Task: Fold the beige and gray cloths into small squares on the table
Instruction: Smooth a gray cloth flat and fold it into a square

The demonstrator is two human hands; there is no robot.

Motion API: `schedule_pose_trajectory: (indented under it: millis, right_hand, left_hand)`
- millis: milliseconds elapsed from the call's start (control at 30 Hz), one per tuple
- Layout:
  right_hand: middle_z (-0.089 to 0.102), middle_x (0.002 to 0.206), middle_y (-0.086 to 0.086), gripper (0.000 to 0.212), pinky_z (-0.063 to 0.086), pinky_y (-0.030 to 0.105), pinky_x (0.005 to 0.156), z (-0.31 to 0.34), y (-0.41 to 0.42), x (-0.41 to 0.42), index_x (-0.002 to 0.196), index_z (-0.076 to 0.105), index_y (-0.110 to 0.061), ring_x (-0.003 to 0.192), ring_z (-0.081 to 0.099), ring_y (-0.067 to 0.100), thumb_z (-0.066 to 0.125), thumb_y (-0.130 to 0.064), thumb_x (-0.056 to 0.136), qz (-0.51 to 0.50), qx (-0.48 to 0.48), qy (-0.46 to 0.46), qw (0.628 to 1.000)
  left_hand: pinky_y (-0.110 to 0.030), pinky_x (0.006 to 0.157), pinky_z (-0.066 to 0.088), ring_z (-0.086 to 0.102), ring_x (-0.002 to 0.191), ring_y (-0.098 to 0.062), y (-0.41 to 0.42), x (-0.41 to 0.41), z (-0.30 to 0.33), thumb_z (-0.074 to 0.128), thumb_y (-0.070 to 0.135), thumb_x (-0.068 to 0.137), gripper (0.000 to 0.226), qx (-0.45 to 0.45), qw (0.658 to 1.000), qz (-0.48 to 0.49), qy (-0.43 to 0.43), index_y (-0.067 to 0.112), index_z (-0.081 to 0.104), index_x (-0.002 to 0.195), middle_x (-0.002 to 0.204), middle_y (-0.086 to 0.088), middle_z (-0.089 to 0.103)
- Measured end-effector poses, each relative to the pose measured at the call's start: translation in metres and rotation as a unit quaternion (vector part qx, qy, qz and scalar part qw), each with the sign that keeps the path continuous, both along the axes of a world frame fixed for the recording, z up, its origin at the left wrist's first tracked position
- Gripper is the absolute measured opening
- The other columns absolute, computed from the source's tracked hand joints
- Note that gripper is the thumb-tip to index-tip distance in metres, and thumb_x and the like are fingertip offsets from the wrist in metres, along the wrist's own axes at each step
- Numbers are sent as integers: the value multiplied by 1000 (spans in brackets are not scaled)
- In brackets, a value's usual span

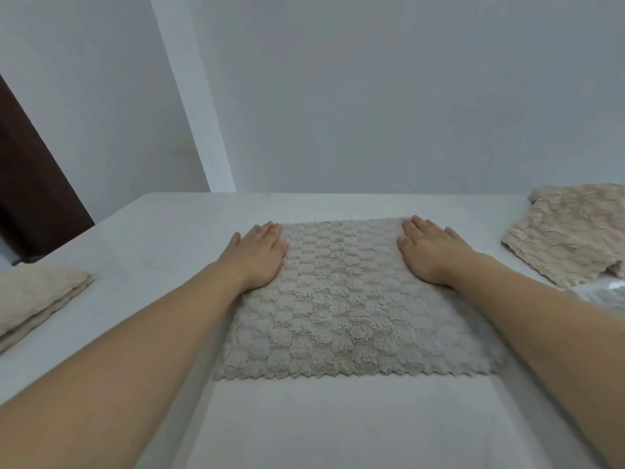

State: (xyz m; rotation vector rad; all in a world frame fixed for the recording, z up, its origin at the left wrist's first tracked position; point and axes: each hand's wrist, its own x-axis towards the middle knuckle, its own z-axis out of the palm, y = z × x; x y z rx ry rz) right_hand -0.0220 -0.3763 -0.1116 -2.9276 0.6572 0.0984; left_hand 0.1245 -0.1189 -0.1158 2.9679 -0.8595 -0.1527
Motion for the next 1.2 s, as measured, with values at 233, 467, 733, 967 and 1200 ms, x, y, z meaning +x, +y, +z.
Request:
schedule_pose_trajectory:
  millis: [233,467,733,967,1200]
  right_hand:
    - [-8,162,6,61,-1,45,120,18,52,-17,154,-1,-10,149,-4,22,7,-40,101,13,-44,-59,997]
    - [-8,162,-2,59,-4,40,120,-2,61,-57,155,-2,-19,148,-6,15,7,-43,102,53,1,-6,999]
    - [-10,162,5,61,-8,44,119,1,100,-77,154,-5,-13,149,-8,22,9,-40,101,48,-54,-79,994]
    - [-1,162,8,61,0,47,119,6,80,-121,154,3,-12,149,1,26,10,-42,101,-23,-15,8,1000]
    - [39,127,5,37,35,38,99,35,129,-162,127,38,-17,122,37,25,41,-24,90,73,-35,15,997]
  left_hand:
    - [-46,121,-1,3,150,-23,-18,-60,11,10,40,103,60,-48,996,-37,-62,11,10,155,163,-6,9]
    - [-41,121,-3,-8,149,-13,34,-68,3,5,49,102,60,5,998,-60,10,24,-7,155,163,5,-10]
    - [-41,121,-8,-11,149,-13,20,-136,9,10,51,101,64,-41,992,-117,-28,18,-3,156,163,3,-8]
    - [-45,121,0,5,150,-21,67,-128,17,8,49,101,63,94,992,-42,-76,17,7,155,163,-2,6]
    - [-34,89,45,45,108,-14,75,-199,35,46,41,89,26,-29,973,-220,-66,28,50,112,111,7,48]
